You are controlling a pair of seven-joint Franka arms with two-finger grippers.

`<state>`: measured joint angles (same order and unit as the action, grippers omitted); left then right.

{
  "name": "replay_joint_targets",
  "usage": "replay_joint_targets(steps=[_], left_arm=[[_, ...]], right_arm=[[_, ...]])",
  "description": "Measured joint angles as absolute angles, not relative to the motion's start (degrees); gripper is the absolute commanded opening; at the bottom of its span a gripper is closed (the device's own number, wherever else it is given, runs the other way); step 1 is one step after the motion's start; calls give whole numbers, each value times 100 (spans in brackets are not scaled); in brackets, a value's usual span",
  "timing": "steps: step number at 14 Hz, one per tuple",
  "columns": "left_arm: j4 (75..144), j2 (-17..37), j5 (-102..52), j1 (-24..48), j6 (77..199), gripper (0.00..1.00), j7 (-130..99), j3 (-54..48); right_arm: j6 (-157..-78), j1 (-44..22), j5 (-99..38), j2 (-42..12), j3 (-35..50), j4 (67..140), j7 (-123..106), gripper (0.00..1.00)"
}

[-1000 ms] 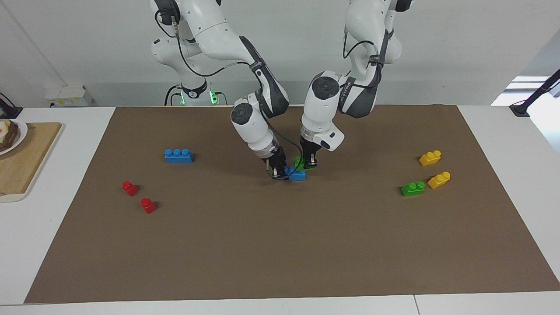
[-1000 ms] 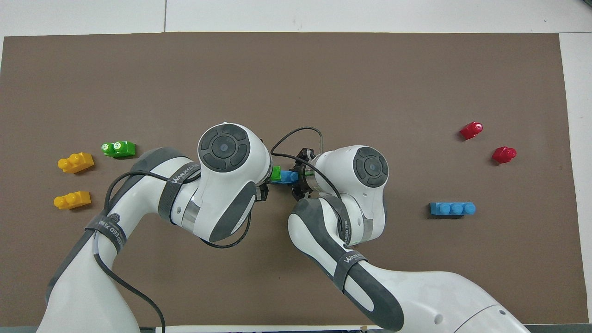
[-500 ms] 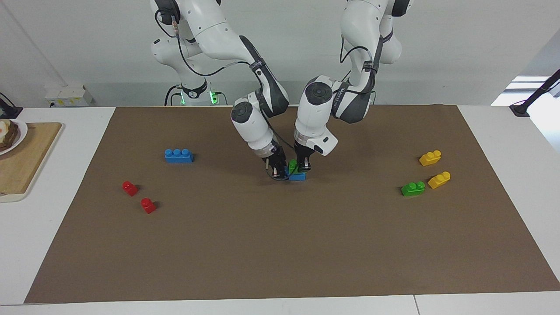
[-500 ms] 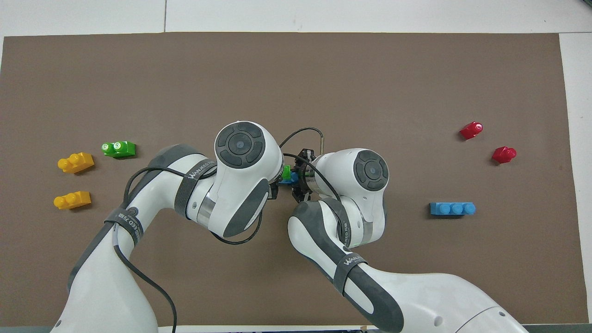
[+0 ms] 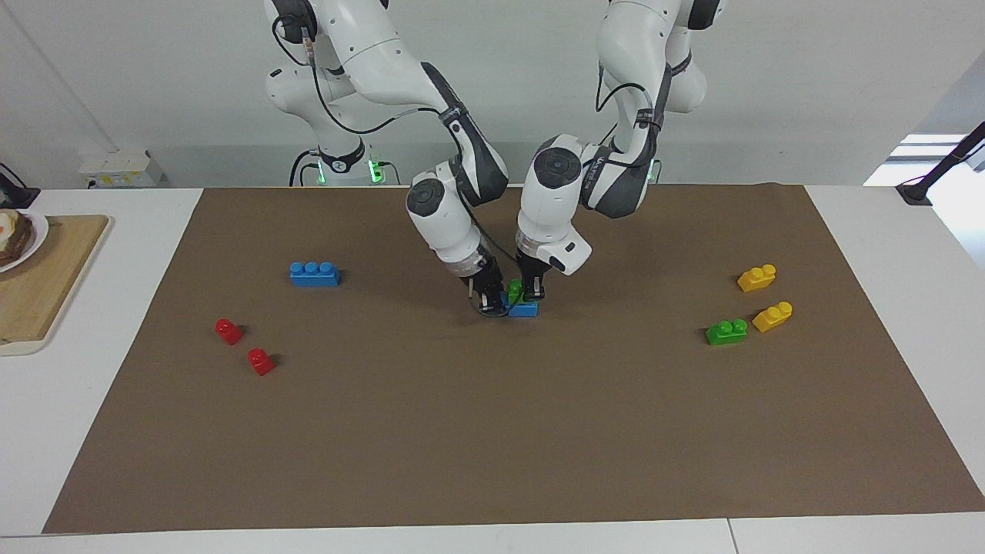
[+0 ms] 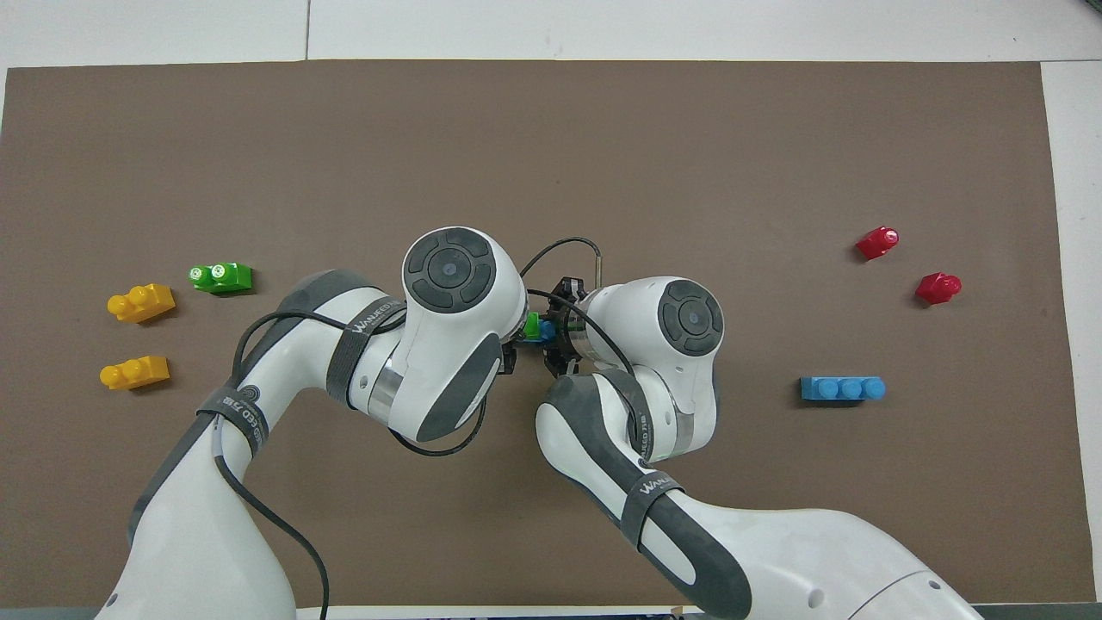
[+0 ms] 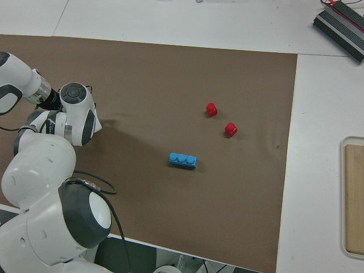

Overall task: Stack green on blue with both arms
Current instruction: 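Lower the green brick onto the blue brick with the left gripper while the right holds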

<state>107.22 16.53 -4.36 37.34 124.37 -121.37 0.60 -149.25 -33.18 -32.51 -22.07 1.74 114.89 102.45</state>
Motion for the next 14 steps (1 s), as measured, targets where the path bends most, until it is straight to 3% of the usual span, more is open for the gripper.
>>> replay_joint_targets(steps=[7,8,9,12,13,14], left_arm=[[10970,1617,-436,3736,12796,0,-11946,47],[11015,1592,-436,3737,12847,28,-11946,45],[11031,1583,-436,3737,12866,99,-11946,45],[11089,1587,-436,3737,12857,100,-11946,54],[11122,1589,-436,3736,12852,100,-11946,67],[11119,1584,-436,3733,12834,100,-11946,87]], right_arm=[[-14926,-3319,-3251,-2206,176,11492,10188,0],[-14926,-3319,-3251,-2206,176,11492,10180,0],[-14926,-3319,-3251,-2206,176,11492,10175,0],[-14927,-3318,-3252,-2205,175,11493,10174,4],[-14927,-3318,-3252,-2205,175,11493,10174,40],[-14927,-3317,-3252,-2205,175,11494,10174,69]])
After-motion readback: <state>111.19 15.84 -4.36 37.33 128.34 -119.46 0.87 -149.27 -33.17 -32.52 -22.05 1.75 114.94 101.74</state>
